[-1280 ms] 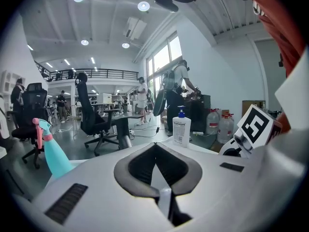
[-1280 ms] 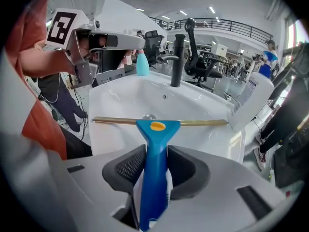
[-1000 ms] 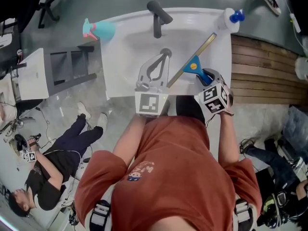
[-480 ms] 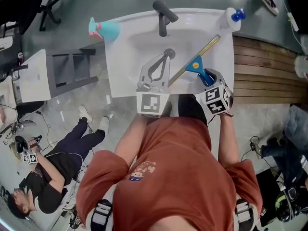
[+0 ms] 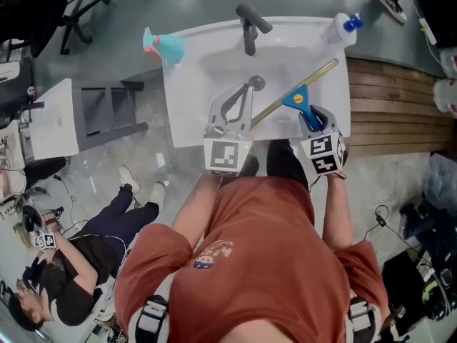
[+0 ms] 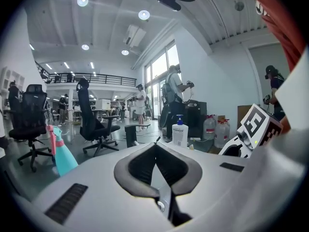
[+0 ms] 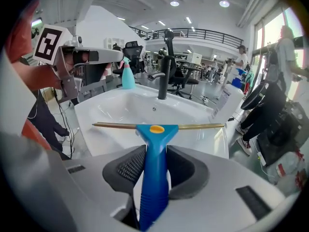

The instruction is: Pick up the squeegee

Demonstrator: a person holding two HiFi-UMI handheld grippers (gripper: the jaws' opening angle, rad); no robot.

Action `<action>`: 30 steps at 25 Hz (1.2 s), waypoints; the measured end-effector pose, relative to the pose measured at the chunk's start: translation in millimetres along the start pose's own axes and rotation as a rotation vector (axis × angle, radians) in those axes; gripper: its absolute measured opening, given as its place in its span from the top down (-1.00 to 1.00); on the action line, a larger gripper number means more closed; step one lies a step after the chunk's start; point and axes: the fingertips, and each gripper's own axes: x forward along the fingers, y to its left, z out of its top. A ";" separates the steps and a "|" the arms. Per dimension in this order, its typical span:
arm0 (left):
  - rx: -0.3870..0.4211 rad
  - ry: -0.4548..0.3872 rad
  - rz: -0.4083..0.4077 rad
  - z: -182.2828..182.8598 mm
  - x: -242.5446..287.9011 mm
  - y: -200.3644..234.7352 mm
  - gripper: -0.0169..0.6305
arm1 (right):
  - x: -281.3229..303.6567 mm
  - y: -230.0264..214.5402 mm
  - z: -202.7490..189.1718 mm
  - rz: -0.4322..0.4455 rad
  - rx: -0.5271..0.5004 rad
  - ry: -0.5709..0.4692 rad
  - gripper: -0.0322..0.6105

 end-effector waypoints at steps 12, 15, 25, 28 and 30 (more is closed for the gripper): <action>0.014 -0.035 -0.055 11.0 -29.5 -0.6 0.89 | -36.2 6.4 -1.6 -0.162 0.130 -0.063 0.47; 0.015 -0.044 -0.065 15.8 -34.8 -0.9 0.89 | -45.2 4.8 0.9 -0.203 0.173 -0.094 0.47; 0.046 -0.061 -0.080 35.4 -49.3 4.7 0.89 | -82.8 -7.0 21.8 -0.340 0.300 -0.217 0.47; 0.033 -0.070 -0.077 42.4 -54.8 6.2 0.89 | -97.5 -10.8 31.1 -0.371 0.309 -0.252 0.47; 0.023 -0.076 -0.083 48.4 -56.4 6.4 0.89 | -105.7 -14.3 38.8 -0.392 0.310 -0.277 0.47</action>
